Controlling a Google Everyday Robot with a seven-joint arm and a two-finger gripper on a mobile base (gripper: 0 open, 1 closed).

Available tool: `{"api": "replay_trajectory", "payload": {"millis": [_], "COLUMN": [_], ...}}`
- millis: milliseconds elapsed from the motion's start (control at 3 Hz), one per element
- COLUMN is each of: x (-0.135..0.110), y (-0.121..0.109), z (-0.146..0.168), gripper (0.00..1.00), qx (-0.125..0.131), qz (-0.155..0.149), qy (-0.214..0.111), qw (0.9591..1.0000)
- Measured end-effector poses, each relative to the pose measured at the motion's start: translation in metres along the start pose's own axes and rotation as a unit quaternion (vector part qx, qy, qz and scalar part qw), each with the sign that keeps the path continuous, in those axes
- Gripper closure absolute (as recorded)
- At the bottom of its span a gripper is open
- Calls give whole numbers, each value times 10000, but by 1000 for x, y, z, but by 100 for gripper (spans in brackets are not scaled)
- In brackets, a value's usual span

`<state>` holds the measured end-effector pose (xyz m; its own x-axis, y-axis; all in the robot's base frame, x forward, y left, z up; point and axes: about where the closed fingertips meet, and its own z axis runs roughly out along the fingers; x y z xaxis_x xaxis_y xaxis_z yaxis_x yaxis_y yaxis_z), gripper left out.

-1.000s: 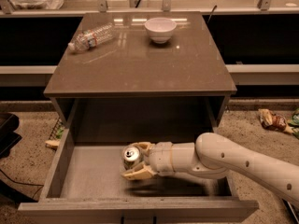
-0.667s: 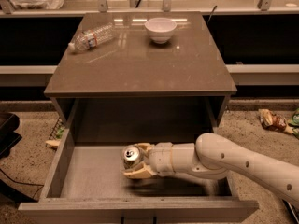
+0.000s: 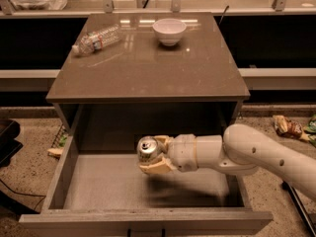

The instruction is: Pick 7up can from top drawer and place on counter

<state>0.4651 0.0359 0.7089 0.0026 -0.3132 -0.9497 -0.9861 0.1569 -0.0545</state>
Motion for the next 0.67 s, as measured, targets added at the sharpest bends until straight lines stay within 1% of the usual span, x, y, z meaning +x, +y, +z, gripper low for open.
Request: {"api": "replay_trajectory", "payload": {"millis": [333,667], "x": [-73,-121], "y": [-23,-52], "z": [-68,-105], "gripper": [100,100], "qx": [93,287], "qz": [150,306], "qy": [-328,-678], "qw": [9993,9968]}}
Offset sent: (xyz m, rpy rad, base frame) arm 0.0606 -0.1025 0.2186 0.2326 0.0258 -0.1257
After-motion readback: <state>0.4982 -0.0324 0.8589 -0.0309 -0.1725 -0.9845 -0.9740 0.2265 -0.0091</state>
